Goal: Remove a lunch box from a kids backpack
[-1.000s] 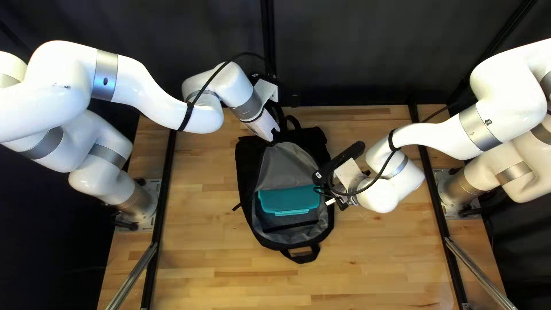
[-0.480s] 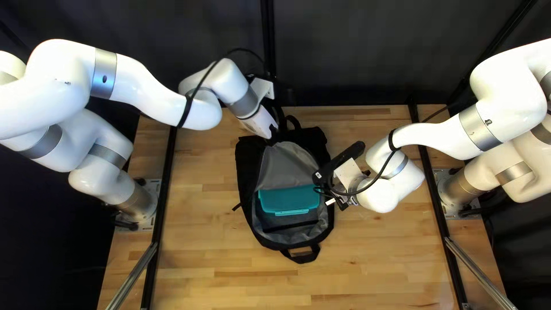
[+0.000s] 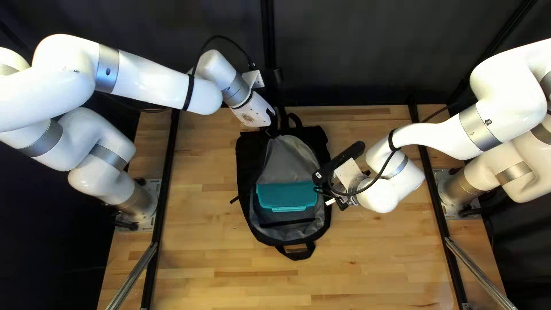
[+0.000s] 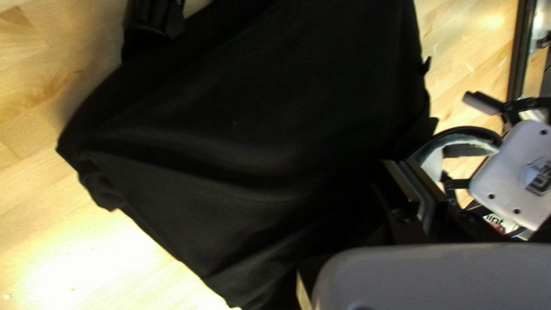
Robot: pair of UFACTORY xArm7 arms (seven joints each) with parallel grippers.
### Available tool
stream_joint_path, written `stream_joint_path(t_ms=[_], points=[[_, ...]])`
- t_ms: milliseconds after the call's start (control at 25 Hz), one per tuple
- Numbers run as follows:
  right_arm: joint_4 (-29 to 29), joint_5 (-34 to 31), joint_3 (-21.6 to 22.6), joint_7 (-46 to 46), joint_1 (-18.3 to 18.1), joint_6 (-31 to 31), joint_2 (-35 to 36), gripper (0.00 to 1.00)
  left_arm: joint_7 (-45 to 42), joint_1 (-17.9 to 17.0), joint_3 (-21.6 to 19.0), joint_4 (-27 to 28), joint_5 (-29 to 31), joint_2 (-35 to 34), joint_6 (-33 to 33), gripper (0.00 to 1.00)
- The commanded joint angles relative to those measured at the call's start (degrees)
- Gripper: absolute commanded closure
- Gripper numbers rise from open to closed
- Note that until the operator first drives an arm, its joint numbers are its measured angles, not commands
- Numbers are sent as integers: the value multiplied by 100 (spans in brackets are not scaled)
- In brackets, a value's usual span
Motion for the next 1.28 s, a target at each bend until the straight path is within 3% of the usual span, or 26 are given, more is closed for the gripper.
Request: stream_joint_path(t_ms=[40, 240, 760, 840, 1000, 1280], points=[[0, 0, 0, 0, 0, 0, 0, 0, -29, -91, -40, 47, -57, 96, -3, 100], [0, 0, 0, 0, 0, 0, 0, 0, -159, -165, -96, -169, -317, 85, -407, 100], [15, -190, 78, 157, 95, -49, 100, 0, -159, -165, -96, -169, -317, 85, -407, 100], [203, -202, 213, 124, 237, -47, 227, 0, -159, -165, -96, -169, -317, 85, -407, 100], [995, 375, 622, -419, 612, 785, 439, 0, -159, -165, -96, -169, -317, 85, -407, 100], [2193, 555, 847, -1389, 803, 1522, 1176, 0, -159, -165, -96, -169, -317, 85, -407, 100]])
